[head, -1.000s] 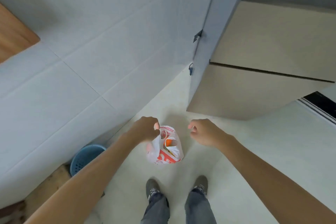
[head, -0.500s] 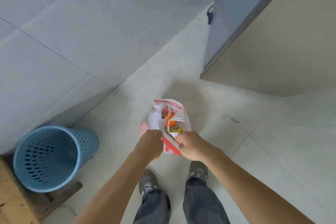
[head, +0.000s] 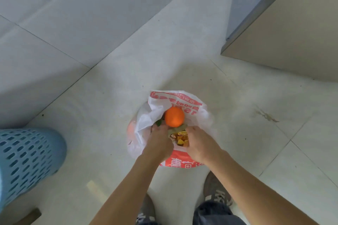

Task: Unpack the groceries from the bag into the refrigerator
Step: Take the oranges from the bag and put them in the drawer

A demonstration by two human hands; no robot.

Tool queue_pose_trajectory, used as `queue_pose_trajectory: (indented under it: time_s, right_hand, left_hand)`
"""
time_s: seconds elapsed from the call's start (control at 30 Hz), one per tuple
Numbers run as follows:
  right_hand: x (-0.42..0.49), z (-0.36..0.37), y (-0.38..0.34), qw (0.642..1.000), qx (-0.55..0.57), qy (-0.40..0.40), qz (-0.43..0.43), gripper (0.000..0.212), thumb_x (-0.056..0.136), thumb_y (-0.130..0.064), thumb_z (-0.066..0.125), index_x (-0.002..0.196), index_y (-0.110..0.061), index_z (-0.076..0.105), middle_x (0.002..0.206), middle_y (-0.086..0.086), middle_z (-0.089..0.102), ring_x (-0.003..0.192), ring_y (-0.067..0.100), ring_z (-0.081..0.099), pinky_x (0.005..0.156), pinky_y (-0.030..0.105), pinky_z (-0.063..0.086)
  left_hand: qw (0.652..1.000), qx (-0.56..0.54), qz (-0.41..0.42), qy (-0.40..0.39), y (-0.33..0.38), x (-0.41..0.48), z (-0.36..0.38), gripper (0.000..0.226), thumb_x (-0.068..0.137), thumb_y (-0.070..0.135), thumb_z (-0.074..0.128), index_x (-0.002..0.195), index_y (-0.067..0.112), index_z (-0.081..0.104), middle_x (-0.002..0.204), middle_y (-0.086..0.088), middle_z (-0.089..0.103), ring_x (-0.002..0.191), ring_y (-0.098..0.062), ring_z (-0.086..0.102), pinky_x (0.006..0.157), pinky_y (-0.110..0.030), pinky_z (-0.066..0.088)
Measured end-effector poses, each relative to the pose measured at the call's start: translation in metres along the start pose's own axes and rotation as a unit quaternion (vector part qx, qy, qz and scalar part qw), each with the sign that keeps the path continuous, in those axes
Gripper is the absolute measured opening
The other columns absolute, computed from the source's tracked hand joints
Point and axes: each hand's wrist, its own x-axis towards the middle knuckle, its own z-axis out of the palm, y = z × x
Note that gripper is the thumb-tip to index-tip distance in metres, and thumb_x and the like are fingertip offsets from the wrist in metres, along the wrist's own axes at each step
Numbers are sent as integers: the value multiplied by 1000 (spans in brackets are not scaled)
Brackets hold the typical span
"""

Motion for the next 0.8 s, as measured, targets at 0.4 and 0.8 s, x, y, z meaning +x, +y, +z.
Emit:
queue_pose_trajectory:
  time_s: [0.4,0.8]
  right_hand:
    - [67,8,-18,1000,18,0,17,48,86,-16,67,130,-17,47,122,8,60,106,26,63,90,37,54]
    - [84,27,-19,1000,7,-3,18,71,87,-25,71,144,-12,31,143,12,43,120,31,57,95,41,49]
  left_hand:
    - [971,143,-123,147,-74,22,-23,23,97,12,45,114,20,57,91,3,56,72,-14,53,61,-25,40]
    - [965,108,-166,171,-79,14,-15,35,84,28,61,117,29,49,99,3,57,90,-19,62,73,-28,55]
